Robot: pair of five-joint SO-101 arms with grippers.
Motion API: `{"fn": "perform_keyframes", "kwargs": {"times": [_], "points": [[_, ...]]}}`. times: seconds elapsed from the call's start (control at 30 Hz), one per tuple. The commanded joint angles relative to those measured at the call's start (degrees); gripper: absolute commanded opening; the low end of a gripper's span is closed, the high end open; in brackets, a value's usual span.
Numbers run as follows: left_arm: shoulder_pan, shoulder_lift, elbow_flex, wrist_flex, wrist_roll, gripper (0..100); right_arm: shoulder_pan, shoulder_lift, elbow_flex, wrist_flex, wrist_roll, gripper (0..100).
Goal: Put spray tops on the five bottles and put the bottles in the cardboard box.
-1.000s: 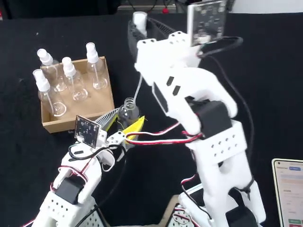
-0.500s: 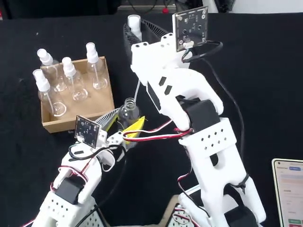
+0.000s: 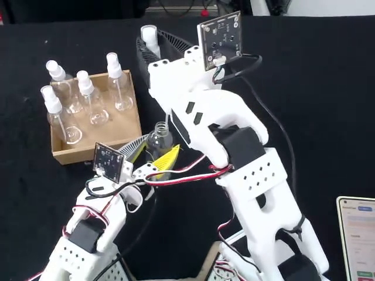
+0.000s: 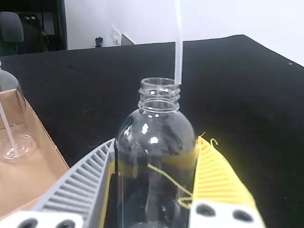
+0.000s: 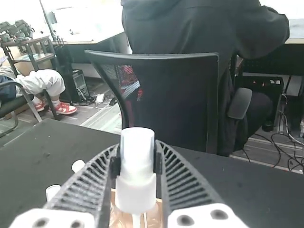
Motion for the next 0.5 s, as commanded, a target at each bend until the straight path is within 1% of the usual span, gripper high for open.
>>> {"fn": "perform_keyframes", "kwargs": {"times": [0.0,0.27,0.47], "points": [[-0.57,-0.62,-0.31,-1.41,0.62,17,-0.7,-1.71,-2.24,0.88,0.35,1.1],[-0.57,-0.62,-0.22,-1.41,0.62,17,-0.18,-1.27,-2.24,-4.22,0.62,1.1],[-0.57,-0.62,-0.22,-1.41,0.62,17,0.0,-1.27,-2.24,-4.4,0.62,1.1]]}}
